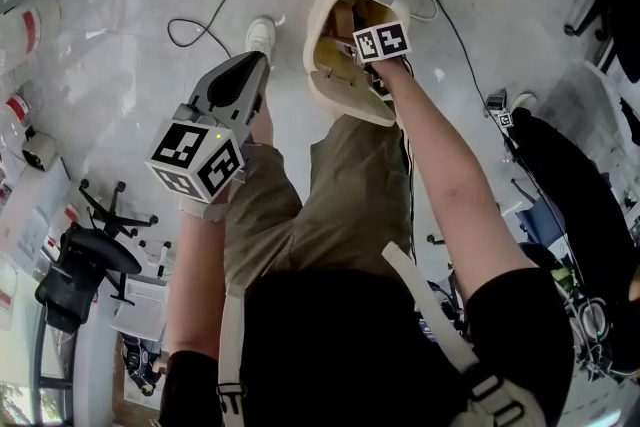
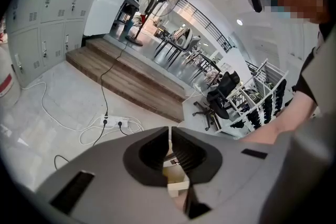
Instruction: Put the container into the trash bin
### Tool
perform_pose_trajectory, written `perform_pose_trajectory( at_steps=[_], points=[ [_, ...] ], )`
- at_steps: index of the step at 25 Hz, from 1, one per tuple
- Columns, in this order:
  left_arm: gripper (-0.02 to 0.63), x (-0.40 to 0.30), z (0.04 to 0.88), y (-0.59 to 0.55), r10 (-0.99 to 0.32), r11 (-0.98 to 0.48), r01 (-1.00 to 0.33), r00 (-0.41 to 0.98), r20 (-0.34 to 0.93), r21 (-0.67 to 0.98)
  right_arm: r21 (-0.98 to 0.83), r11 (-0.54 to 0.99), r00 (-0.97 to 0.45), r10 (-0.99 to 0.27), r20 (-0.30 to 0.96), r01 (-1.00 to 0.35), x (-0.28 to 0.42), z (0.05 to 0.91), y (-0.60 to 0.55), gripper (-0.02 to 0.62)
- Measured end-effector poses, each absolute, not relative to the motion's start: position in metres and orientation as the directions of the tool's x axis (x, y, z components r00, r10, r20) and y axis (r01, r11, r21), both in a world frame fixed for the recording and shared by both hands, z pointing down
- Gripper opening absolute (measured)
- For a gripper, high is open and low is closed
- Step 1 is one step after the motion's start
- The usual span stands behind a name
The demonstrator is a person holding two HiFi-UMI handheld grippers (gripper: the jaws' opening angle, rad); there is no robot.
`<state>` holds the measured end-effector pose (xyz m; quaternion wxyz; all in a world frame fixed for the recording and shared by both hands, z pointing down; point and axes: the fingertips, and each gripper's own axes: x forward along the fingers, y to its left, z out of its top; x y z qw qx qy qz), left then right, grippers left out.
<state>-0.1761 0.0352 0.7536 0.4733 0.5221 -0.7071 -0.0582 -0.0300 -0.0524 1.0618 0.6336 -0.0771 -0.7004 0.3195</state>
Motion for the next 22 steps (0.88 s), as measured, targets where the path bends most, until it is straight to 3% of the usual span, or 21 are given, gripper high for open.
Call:
perform_pose_trajectory(
  at_steps=[11,22],
  points=[
    [0.008,-0.152,0.725,0.022,-0.811,0.426,-0.706,-0.02,0.585,0.566,-0.531,0.811,-0.288,0.463,0.839,-0.245,-0.033,0.984,-0.074,0.064],
    [0.006,-0.124,0.694,-0.01,-0.849,0.376,-0.725,-0.02,0.528,0.577,-0.589,0.781,-0.442,0.463,0.769,-0.207,-0.026,0.89,-0.097,0.041]
  ],
)
